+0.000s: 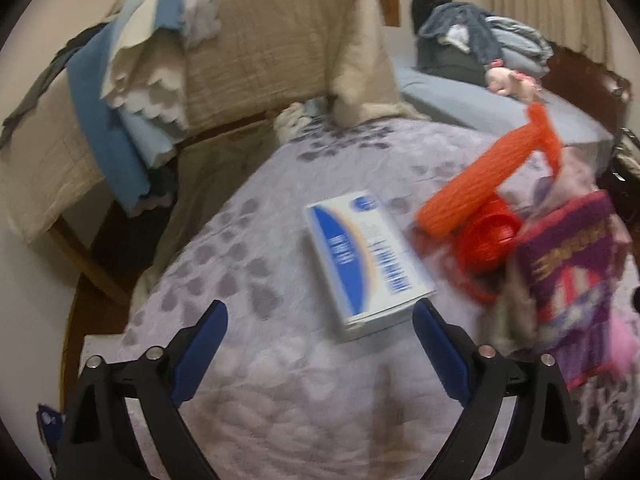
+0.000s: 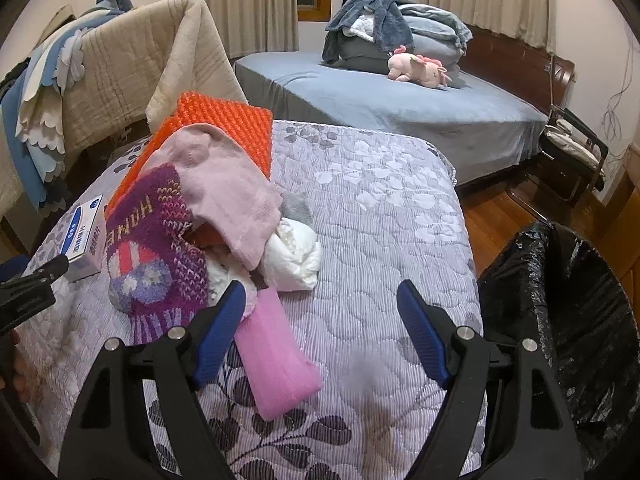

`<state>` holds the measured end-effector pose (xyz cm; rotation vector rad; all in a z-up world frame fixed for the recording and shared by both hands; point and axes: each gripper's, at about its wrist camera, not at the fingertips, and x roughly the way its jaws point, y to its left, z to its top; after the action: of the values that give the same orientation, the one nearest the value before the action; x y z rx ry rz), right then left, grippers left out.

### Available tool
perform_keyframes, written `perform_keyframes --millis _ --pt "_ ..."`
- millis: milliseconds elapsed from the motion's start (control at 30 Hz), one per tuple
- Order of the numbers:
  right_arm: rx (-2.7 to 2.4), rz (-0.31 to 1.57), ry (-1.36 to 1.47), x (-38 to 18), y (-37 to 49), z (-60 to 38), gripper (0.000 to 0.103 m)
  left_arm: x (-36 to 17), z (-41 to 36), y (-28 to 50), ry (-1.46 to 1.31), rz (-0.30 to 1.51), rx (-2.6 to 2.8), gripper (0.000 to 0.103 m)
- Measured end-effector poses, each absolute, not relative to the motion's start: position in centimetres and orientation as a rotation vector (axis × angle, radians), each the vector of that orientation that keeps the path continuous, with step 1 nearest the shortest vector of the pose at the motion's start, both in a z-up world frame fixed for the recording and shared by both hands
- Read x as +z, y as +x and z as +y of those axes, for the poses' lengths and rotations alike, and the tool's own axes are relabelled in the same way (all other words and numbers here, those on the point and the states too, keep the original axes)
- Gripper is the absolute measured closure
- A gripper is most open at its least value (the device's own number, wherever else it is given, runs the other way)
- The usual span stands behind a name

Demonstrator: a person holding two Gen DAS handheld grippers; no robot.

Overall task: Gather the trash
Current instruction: 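Grasp the alcohol pads box with the left tool while the right tool grasps the purple glove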

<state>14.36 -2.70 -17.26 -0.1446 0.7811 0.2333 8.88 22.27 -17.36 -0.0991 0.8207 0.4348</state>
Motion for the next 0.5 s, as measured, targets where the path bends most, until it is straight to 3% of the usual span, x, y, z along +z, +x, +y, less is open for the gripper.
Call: perform_keyframes --millis 400,500 --pt "0.242 0.749 -0.142 -16.8 16.0 -2.3 0.027 -19.3 23.3 14.1 -0.141 0.857 0.431 0.012" --pt "0.255 0.738 -0.136 -16.2 16.1 -1.9 0.027 -20.2 23.6 14.8 -0.173 0.901 0.373 0.034"
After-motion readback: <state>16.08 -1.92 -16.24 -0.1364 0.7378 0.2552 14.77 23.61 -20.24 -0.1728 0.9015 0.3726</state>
